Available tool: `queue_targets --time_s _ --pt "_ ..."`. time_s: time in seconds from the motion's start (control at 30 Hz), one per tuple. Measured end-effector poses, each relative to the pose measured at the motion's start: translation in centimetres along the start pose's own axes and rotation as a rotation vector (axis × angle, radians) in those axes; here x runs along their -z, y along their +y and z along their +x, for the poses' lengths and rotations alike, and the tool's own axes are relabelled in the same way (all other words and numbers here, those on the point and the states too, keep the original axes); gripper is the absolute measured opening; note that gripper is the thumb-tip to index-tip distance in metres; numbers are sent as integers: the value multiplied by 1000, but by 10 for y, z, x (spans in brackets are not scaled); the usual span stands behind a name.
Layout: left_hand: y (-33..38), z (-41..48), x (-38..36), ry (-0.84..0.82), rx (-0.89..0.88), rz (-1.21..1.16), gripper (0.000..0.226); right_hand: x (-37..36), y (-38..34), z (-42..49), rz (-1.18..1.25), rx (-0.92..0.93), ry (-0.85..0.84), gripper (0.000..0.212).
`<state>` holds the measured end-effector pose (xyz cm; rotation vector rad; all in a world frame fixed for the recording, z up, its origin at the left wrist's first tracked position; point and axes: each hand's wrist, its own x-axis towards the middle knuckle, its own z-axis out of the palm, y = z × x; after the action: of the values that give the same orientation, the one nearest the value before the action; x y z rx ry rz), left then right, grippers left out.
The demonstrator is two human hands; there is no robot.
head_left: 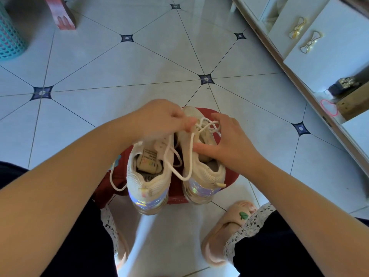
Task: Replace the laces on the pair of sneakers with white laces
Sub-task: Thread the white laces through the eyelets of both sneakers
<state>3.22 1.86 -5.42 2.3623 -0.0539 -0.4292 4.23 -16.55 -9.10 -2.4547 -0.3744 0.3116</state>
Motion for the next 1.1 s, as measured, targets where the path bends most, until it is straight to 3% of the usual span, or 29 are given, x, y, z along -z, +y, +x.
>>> queue_targets --time_s 0.07,0.23,0.37,0.47,0.53,0.63,0.73,0.83,0.97,1.1 --pt "-3 8 -7 126 10 33 19 0 0 0 -12 5 -4 92" --pt "-7 15 -25 4 -10 308 25 2 -1 1 0 15 -14 94" --pt "0 13 -10 250 -56 353 17 5 0 3 -17 25 -15 93" --pt "3 9 6 500 -196 403 18 10 -2 5 -22 13 -41 84" --pt "7 5 8 608 -259 278 16 15 -5 8 -9 45 -26 61" --pt "18 0 3 643 -263 -76 15 23 -14 10 110 60 55 26" --pt "33 -6 2 550 -312 -388 29 31 -22 12 360 4 96 30" --pt "41 -13 -1 353 -321 -664 31 36 -29 12 581 15 38 34" --pt "46 -17 -6 79 -272 -1076 29 32 -34 9 510 94 -50 28" --pt "36 -11 3 180 -205 -961 31 41 -29 10 347 40 49 20"
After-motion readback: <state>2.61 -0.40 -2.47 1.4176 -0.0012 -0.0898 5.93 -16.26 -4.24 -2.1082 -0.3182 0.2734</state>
